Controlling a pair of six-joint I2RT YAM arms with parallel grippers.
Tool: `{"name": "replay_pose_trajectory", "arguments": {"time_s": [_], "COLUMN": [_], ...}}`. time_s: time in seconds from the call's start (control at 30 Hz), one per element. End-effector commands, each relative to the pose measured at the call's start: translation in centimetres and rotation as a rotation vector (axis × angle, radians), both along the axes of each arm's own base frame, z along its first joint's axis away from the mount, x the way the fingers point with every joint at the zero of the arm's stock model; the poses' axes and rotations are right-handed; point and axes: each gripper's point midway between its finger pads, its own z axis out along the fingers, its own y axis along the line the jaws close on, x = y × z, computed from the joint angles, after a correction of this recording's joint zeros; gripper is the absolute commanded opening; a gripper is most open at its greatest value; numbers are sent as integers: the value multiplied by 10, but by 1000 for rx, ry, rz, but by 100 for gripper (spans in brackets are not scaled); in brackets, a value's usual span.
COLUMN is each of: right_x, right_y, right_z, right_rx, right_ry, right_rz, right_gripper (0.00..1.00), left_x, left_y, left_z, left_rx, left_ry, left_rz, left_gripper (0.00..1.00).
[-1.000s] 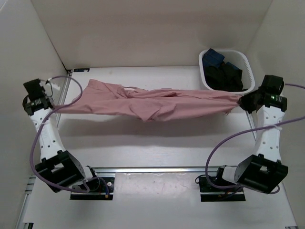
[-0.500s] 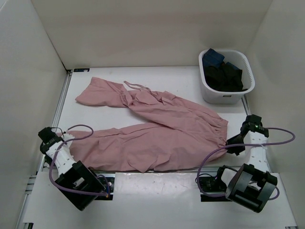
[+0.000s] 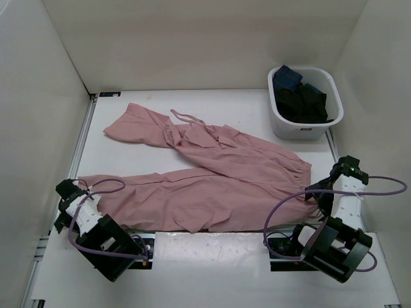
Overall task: Fold and stack the trousers
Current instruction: Flatten the trousers out
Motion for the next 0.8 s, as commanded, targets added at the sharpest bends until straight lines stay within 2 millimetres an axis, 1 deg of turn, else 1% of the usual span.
{"name": "replay_pose_trajectory", "arguments": {"time_s": [0.0,0.07,0.1,0.13,0.17,0.2,0.23,0.27,0.3,0.33,0.37,0.4,0.43,0.47,0.5,0.53,0.57,0.6,0.63,0.67,0.7,0.73,0.77], "right_x": [-15,-20,-22,-16,-14,-2,12,31,58,72,84,93,97,97,99,95,90,86,83,72,66,61,53], "right_y": [-22,-32,-39,-42,-43,-44,-39,-17,-8,7,29,42,48,57,57,55,54,53,50,46,46,51,44], "right_z": [26,38,45,54,57,57,59,56,56,55,55,52,49,43,35,27,16,9,2,-18,-27,-33,-43], "right_rx": [-123,-189,-228,-239,-245,-236,-208,-98,-57,2,55,96,98,95,91,88,92,99,104,138,178,239,257], "right_ry": [78,93,103,78,65,17,-39,-115,-214,-269,-308,-319,-309,-278,-235,-198,-152,-133,-125,-101,-85,-82,-73], "right_rz": [-73,-122,-127,-139,-141,-118,-79,17,76,127,216,249,274,315,303,297,276,250,208,144,99,56,-8], "right_gripper": [93,99,99,99,99,99,95,91,82,77,73,70,63,57,49,40,24,18,14,11,10,8,6], "left_x": [-7,-4,5,14,27,44,56,72,89,101,113,131,139,142,145,147,146,156,157,162,165,175,181], "left_y": [33,46,61,68,73,79,79,73,64,57,49,33,26,18,10,3,1,6,9,12,13,19,20], "left_z": [36,54,74,83,89,104,106,105,105,102,98,90,78,67,55,39,29,26,19,10,5,8,2], "left_rx": [152,185,223,231,225,218,189,137,71,28,-13,-76,-116,-143,-176,-205,-217,-195,-184,-187,-185,-175,-195], "left_ry": [23,5,-34,-73,-144,-198,-234,-301,-303,-320,-337,-366,-348,-329,-323,-271,-259,-286,-289,-288,-294,-326,-322], "left_rz": [99,132,154,156,157,145,132,131,96,85,78,60,59,63,91,96,118,119,140,149,157,177,192], "left_gripper": [73,74,74,74,74,74,74,74,74,74,74,73,72,72,70,68,66,66,65,65,63,63,61]}}
